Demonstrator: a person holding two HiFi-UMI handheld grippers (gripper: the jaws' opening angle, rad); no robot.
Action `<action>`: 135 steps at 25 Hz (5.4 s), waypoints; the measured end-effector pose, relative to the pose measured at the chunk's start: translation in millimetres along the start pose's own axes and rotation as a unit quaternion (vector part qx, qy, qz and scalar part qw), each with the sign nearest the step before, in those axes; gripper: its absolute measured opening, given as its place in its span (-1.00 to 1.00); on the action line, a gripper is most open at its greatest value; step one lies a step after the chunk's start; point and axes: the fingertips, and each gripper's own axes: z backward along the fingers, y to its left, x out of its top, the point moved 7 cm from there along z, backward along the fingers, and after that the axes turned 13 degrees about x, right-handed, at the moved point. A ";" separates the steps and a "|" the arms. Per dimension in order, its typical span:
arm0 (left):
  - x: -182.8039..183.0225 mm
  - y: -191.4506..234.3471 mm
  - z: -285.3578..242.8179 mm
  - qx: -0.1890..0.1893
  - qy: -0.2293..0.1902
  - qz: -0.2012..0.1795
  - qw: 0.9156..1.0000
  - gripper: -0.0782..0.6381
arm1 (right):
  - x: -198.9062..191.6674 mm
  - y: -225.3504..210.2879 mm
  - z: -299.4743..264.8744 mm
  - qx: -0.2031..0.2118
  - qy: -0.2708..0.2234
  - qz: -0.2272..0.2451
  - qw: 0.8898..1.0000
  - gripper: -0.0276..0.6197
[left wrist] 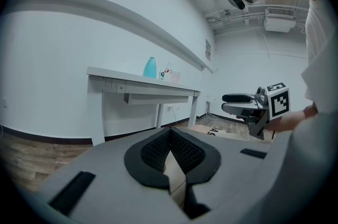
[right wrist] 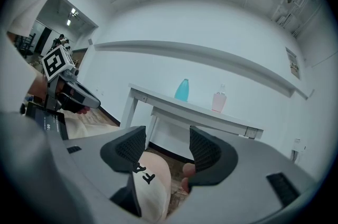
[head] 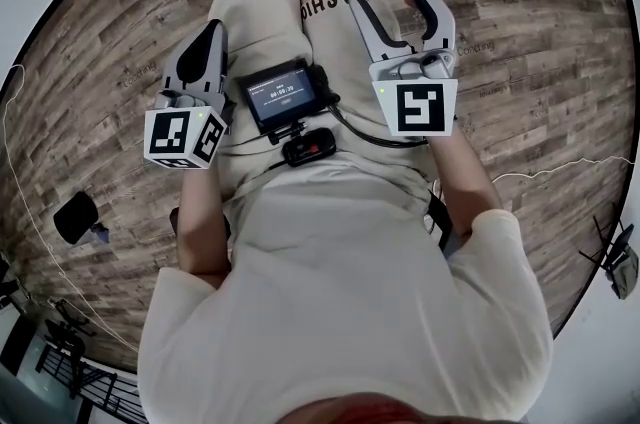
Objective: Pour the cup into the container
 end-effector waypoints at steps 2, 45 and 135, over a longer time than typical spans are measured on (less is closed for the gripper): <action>-0.4 1.0 -0.6 -0.002 0.002 0.000 1.000 -0.75 | -0.3 0.4 -2.6 0.000 0.000 -0.003 1.000 -0.08; -19.7 -33.9 87.7 0.008 -0.010 0.000 1.000 -0.75 | 3.4 53.6 68.5 0.014 -0.004 0.009 1.000 -0.08; -19.1 -36.0 87.6 -0.007 -0.010 0.002 1.000 -0.75 | 0.8 61.3 69.3 0.016 0.006 0.012 1.000 -0.08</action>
